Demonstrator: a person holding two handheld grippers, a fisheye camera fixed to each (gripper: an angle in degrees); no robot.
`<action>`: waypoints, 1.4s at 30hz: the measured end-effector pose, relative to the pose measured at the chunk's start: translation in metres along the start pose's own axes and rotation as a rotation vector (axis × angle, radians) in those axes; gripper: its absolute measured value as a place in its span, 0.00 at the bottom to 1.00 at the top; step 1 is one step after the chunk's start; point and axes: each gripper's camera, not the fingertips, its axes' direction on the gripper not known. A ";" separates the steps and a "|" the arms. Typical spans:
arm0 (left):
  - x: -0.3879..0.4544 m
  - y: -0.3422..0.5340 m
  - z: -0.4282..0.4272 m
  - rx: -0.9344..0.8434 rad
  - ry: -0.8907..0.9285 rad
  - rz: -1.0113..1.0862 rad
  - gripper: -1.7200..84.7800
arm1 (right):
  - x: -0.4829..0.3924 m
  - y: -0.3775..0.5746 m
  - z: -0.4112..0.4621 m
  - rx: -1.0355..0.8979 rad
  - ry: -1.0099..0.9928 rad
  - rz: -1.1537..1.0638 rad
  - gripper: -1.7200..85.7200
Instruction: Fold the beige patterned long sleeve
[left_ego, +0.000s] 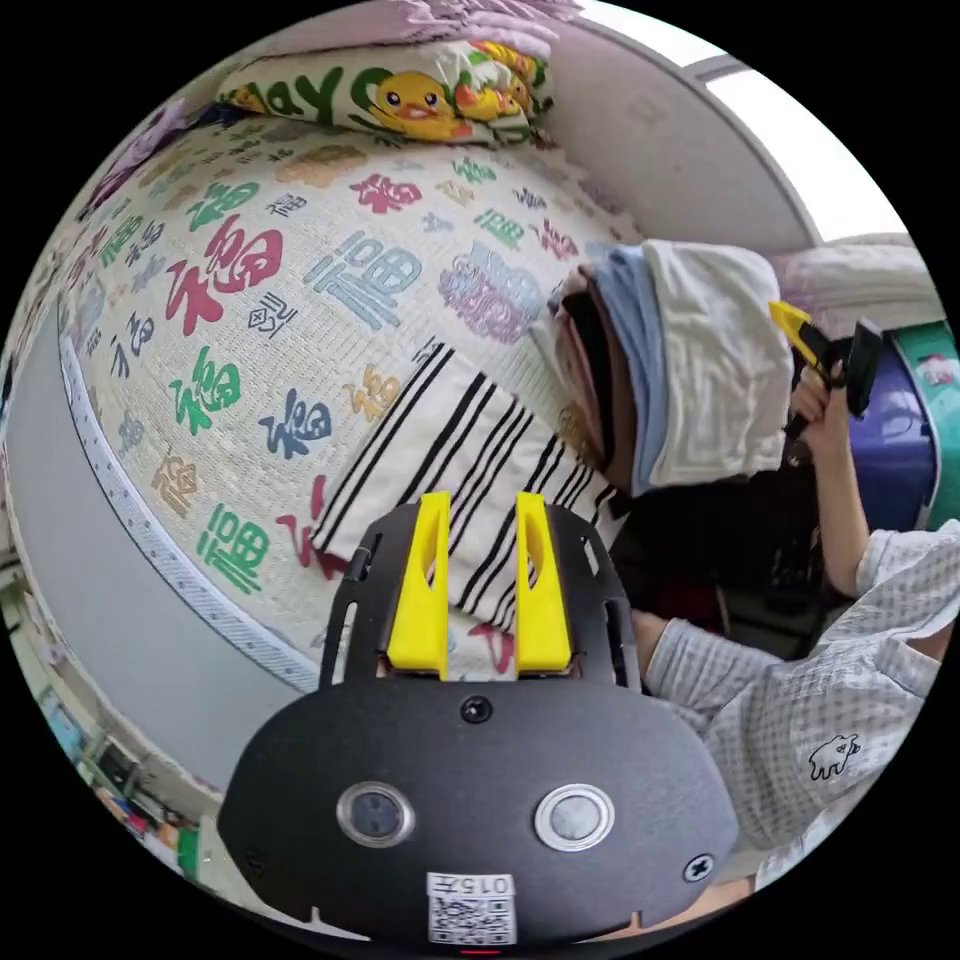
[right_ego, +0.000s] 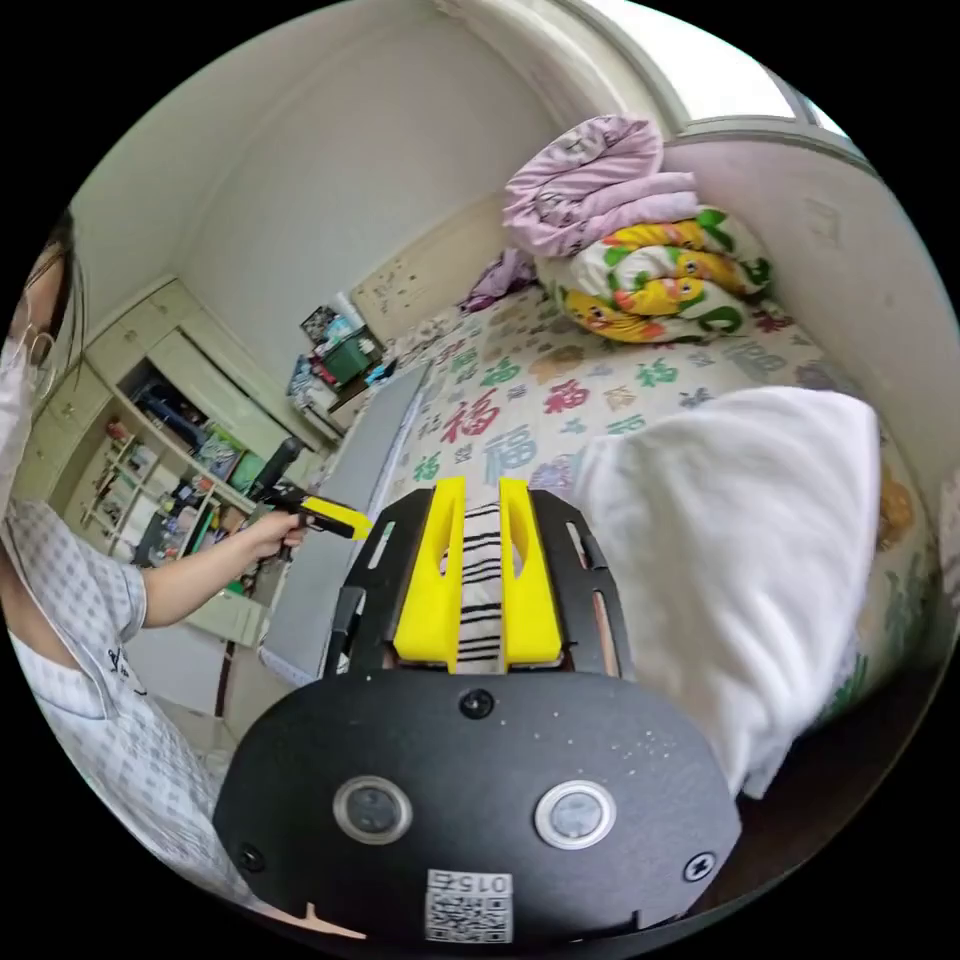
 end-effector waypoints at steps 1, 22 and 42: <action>0.005 0.006 -0.002 0.043 0.030 -0.016 0.14 | -0.001 0.016 -0.035 0.026 0.073 0.035 0.10; 0.102 -0.099 0.040 0.361 0.205 0.072 0.21 | -0.021 0.035 -0.198 0.203 0.307 0.066 0.02; 0.165 0.241 -0.158 0.287 0.225 1.250 0.24 | -0.398 0.178 -0.260 0.625 -0.228 -0.237 0.01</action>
